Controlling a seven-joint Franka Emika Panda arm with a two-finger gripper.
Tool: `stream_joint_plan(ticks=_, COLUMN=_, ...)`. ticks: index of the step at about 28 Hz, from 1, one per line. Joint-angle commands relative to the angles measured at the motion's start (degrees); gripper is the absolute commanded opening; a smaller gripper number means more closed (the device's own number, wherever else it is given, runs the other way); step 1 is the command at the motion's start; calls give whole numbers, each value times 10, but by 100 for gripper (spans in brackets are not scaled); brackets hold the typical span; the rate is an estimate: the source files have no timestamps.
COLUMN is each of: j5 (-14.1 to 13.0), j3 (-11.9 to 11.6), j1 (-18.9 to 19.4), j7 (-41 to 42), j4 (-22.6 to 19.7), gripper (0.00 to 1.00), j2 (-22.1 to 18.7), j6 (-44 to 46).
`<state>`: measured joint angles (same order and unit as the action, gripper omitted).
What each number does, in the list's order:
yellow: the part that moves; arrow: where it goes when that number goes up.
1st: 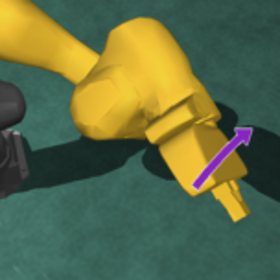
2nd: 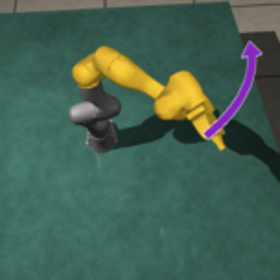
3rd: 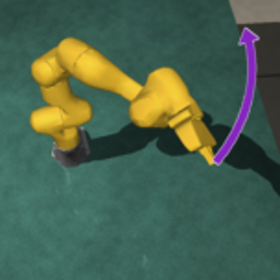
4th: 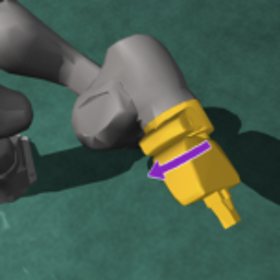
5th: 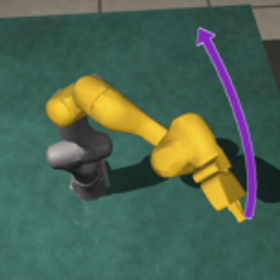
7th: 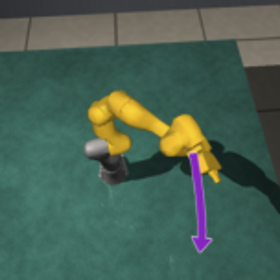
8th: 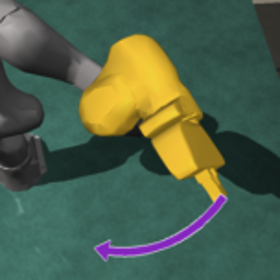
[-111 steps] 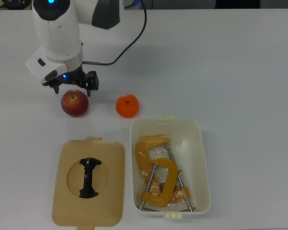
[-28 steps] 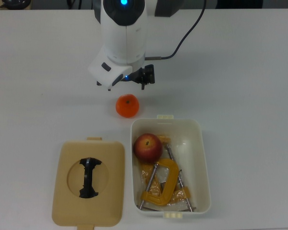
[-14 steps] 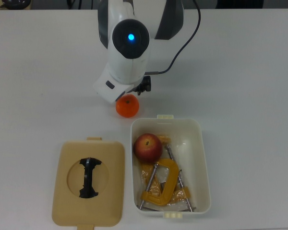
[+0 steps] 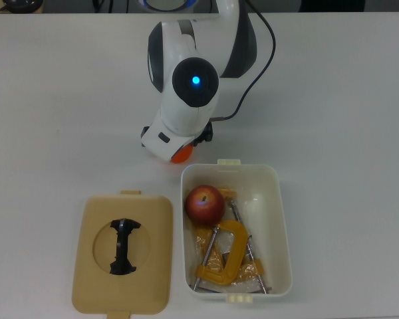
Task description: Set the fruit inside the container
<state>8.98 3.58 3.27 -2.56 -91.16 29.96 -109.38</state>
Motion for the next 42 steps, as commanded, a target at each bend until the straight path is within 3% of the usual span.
stream_joint_plan(ticks=1, j5=12, j3=-2, j1=3, j7=10, j4=-6, gripper=53, j2=-3, j6=-13)
stream_joint_plan(ticks=2, j5=11, j3=-2, j1=3, j7=11, j4=-5, gripper=40, j2=-3, j6=-11)
stream_joint_plan(ticks=3, j5=10, j3=-2, j1=2, j7=13, j4=-3, gripper=18, j2=-6, j6=-7)
stream_joint_plan(ticks=5, j5=10, j3=-2, j1=1, j7=15, j4=-3, gripper=1, j2=-10, j6=-5)
stream_joint_plan(ticks=16, j5=-6, j3=-7, j1=-12, j7=24, j4=18, gripper=0, j2=-66, j6=-1)
stream_joint_plan(ticks=28, j5=-81, j3=-4, j1=-25, j7=19, j4=99, gripper=3, j2=-86, j6=0)
stream_joint_plan(ticks=32, j5=-97, j3=-1, j1=-21, j7=-4, j4=102, gripper=14, j2=-85, j6=-71)
stream_joint_plan(ticks=35, j5=-93, j3=0, j1=-18, j7=-43, j4=100, gripper=49, j2=-74, j6=-132)
stream_joint_plan(ticks=37, j5=-92, j3=1, j1=-14, j7=-56, j4=99, gripper=64, j2=-66, j6=-155)
stream_joint_plan(ticks=40, j5=-84, j3=1, j1=1, j7=-89, j4=100, gripper=100, j2=-50, j6=-183)
stream_joint_plan(ticks=42, j5=-75, j3=1, j1=3, j7=-97, j4=100, gripper=100, j2=-49, j6=-188)
